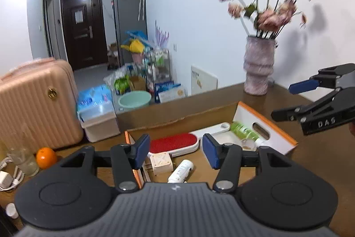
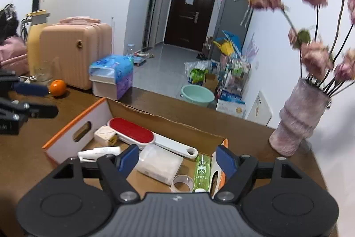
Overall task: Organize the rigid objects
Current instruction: 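Withdraw both open grippers from the box back over the table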
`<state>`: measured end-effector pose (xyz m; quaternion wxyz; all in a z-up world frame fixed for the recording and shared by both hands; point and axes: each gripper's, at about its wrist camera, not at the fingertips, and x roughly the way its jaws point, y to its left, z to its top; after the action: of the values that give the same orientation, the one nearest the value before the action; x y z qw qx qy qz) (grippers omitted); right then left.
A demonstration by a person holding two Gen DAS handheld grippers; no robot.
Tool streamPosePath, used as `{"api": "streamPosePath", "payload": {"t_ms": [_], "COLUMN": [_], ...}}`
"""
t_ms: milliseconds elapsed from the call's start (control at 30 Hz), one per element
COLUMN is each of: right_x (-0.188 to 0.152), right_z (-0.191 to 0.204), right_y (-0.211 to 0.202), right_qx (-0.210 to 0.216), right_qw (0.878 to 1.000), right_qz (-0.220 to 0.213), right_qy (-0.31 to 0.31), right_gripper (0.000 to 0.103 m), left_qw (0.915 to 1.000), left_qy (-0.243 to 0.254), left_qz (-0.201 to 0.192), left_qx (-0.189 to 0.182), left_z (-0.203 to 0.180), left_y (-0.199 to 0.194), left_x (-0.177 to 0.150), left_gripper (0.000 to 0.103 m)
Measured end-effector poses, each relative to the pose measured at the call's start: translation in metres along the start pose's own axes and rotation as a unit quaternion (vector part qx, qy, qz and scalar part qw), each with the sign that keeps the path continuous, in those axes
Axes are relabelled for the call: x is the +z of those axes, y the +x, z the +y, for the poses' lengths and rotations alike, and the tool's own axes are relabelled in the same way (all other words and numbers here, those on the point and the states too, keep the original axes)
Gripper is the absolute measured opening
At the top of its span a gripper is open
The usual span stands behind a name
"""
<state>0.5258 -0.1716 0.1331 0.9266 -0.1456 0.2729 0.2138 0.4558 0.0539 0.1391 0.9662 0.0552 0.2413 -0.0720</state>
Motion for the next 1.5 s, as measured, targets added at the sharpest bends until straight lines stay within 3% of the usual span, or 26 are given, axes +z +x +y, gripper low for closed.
{"api": "streamPosePath", "payload": {"t_ms": [200,400,533,767,1000,1167,1267,1333,1400,1500], "right_x": [-0.008,-0.033,-0.052,-0.098,-0.158,-0.214,-0.245,-0.254,-0.257,-0.258], "right_z": [0.018,0.045,0.060,0.080,0.093,0.120,0.134,0.140,0.147,0.147], "right_y": [-0.060,-0.119,-0.155,-0.209,-0.258,-0.299,-0.319,-0.325,-0.329,-0.330], "right_qx": [-0.001,-0.010,-0.007,-0.001,-0.007,-0.024,-0.020,-0.006,-0.020,-0.047], "right_qw": [0.999,0.993,0.988,0.977,0.967,0.961,0.955,0.958,0.961,0.960], "right_qz": [-0.033,-0.115,-0.155,-0.210,-0.240,-0.261,-0.265,-0.258,-0.254,-0.255], "right_qy": [-0.004,-0.014,-0.006,0.030,0.081,0.092,0.132,0.127,0.111,0.105], "right_gripper": [0.077,0.081,0.082,0.088,0.095,0.096,0.100,0.100,0.101,0.101], "left_qw": [0.9987,0.9957,0.9903,0.9827,0.9750,0.9739,0.9729,0.9727,0.9707,0.9745], "left_qy": [-0.002,-0.004,0.004,-0.015,-0.025,-0.044,-0.051,-0.050,-0.043,-0.042], "left_qz": [-0.049,-0.092,-0.135,-0.182,-0.214,-0.209,-0.220,-0.223,-0.234,-0.219], "left_qx": [0.012,0.014,0.033,0.030,0.056,0.077,0.050,0.041,0.031,0.028], "left_z": [-0.014,-0.035,-0.055,-0.077,-0.100,-0.113,-0.120,-0.126,-0.130,-0.132], "left_y": [-0.070,-0.130,-0.171,-0.231,-0.278,-0.311,-0.332,-0.338,-0.340,-0.332], "left_x": [-0.006,-0.026,-0.042,-0.086,-0.143,-0.185,-0.206,-0.207,-0.206,-0.207], "left_gripper": [0.063,0.073,0.080,0.090,0.099,0.103,0.103,0.103,0.103,0.103]}}
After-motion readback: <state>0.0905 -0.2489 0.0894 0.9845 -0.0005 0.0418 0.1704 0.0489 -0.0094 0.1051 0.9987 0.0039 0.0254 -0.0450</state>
